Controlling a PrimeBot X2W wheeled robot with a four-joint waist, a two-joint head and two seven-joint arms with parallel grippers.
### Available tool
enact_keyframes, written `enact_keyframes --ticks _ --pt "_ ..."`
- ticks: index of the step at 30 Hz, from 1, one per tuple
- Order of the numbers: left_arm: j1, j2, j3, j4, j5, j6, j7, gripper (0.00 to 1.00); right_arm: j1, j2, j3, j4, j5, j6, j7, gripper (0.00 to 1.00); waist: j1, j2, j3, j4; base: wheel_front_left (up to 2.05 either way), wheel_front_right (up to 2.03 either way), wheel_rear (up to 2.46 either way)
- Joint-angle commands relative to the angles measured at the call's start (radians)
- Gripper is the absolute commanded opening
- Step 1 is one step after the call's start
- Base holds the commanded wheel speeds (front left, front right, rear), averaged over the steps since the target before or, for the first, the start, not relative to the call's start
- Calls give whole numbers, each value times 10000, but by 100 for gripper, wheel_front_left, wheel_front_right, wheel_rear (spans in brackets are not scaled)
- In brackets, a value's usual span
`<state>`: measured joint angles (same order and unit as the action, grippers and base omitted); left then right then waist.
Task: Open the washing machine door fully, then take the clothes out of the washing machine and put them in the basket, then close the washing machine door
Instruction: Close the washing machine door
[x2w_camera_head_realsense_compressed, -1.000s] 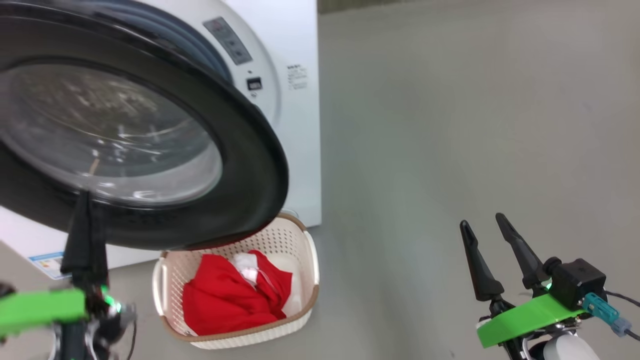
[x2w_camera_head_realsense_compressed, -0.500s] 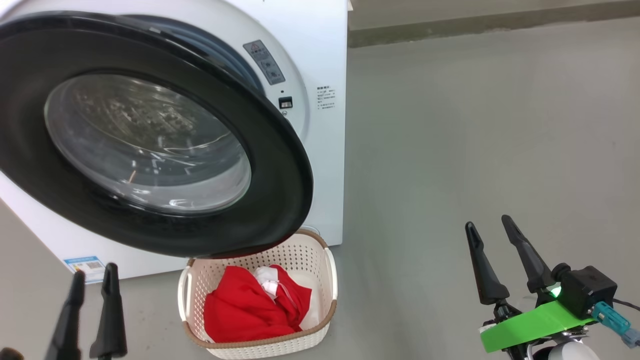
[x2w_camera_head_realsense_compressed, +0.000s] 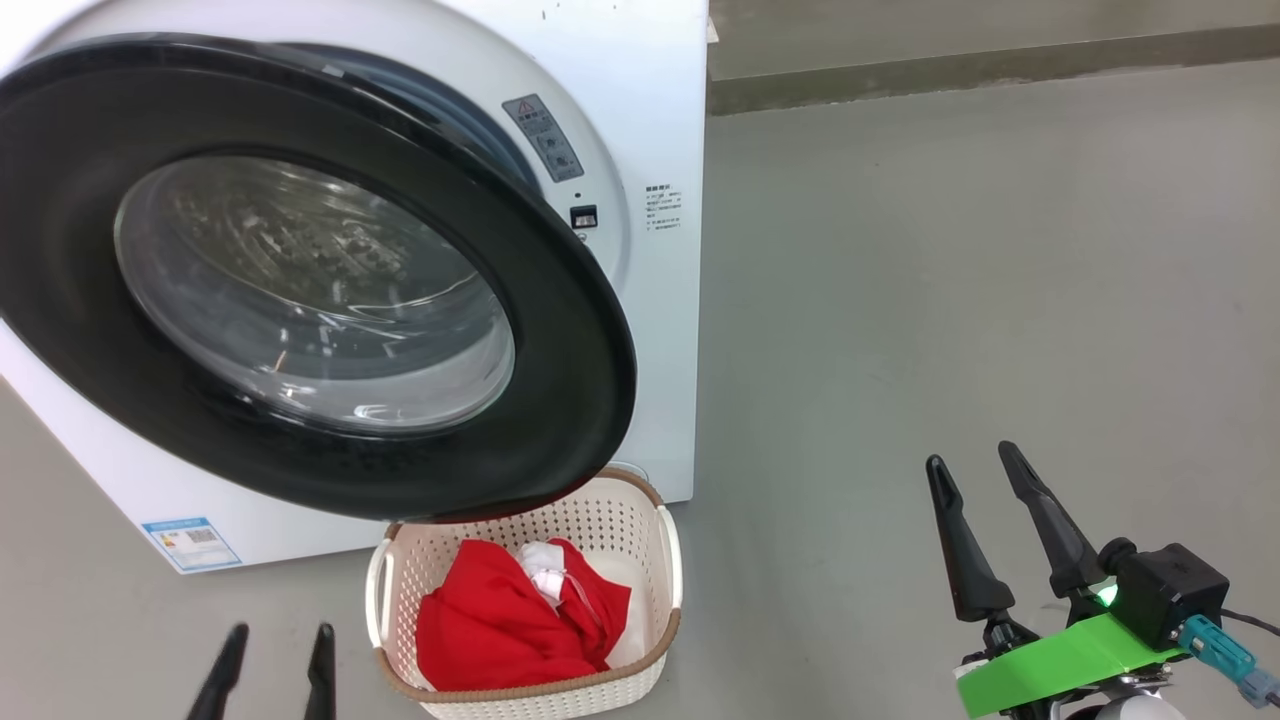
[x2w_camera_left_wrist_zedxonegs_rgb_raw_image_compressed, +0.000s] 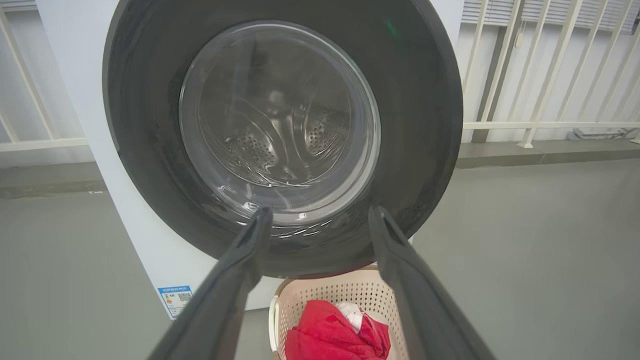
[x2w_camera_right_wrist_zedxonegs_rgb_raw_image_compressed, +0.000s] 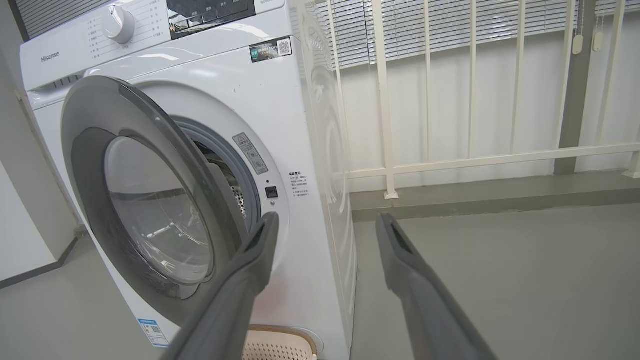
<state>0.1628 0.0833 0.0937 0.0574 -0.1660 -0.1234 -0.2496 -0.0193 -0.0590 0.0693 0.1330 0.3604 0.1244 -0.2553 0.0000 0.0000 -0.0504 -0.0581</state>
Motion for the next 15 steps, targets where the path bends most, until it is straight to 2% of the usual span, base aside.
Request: enact_keyframes --ticks 1,15 --pt "-210 72 362 -141 143 2 -121 100 -85 -38 223 -260 -44 63 -65 100 0 0 4 1 0 0 0" --pt "-423 -53 489 328 203 -68 -121 100 -80 -7 208 -120 -155 63 -65 100 0 0 120 31 0 0 0"
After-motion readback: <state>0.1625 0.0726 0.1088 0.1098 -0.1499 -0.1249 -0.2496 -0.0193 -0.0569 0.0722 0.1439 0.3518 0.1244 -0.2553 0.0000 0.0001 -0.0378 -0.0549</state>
